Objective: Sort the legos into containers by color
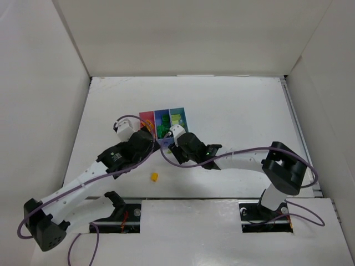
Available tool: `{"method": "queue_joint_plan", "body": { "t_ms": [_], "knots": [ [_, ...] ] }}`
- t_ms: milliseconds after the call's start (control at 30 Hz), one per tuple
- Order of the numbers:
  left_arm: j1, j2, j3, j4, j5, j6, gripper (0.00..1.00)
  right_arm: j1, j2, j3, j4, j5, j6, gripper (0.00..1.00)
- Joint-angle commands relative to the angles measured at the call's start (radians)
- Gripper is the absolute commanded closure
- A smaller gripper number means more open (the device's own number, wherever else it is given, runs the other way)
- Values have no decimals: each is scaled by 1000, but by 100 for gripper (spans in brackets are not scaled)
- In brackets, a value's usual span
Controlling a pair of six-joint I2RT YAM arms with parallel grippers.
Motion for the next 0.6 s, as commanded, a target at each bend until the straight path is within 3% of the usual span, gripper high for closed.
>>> {"method": "queue_joint_plan", "body": {
  "t_ms": [0,300,567],
  "knots": [
    [4,-74,-25,-43,-2,-90,1,20,45,55,126,51,45,45],
    [4,-155,-53,-159,17,-158,1,49,185,114,183,85,76,45],
    [4,-203,-94,-115,63,-139,1,49,260,133,202,181,202,45]
  ]
}}
